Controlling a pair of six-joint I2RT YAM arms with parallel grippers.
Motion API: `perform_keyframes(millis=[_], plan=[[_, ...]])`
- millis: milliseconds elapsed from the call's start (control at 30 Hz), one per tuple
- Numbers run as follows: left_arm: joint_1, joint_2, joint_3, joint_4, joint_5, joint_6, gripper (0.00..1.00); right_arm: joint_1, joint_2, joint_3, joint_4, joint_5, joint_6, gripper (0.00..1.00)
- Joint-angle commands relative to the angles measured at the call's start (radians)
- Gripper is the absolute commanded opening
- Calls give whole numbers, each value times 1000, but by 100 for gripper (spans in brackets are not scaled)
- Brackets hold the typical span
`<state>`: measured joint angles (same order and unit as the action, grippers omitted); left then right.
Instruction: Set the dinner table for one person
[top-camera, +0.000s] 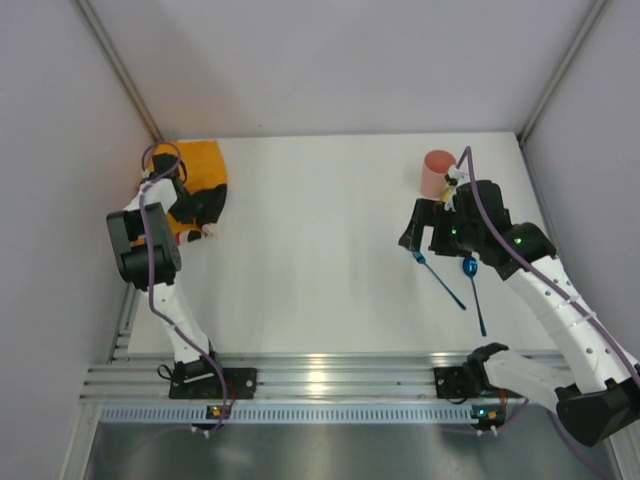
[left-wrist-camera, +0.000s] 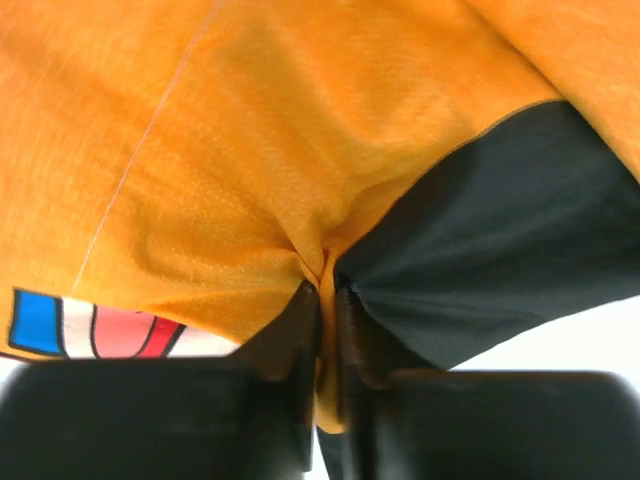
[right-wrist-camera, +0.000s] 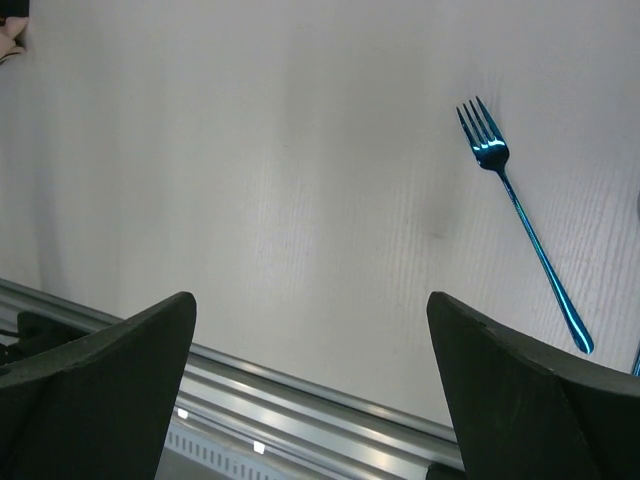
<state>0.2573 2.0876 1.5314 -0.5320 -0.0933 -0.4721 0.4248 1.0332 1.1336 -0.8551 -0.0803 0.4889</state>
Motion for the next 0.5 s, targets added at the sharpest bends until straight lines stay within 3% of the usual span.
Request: perform_keyframes(millis=[0,33,200,300,467], plan=[[-44,94,-20,-20,43,33,9,6,-22,31,10,8,-9,100],[-73,94,-13,-28,32,44,0,5,-33,28,10,17,-9,100],[-216,40,-4,-78,-17,96,0,5,-73,-4,11,37,0,100],[-410,-1,1,-112,-65,124,0,6,-97,-27,13,62,-4,100],[-564,-119,-103,-99,-19,69,0,5,-136,-47,11,76,-19,100]])
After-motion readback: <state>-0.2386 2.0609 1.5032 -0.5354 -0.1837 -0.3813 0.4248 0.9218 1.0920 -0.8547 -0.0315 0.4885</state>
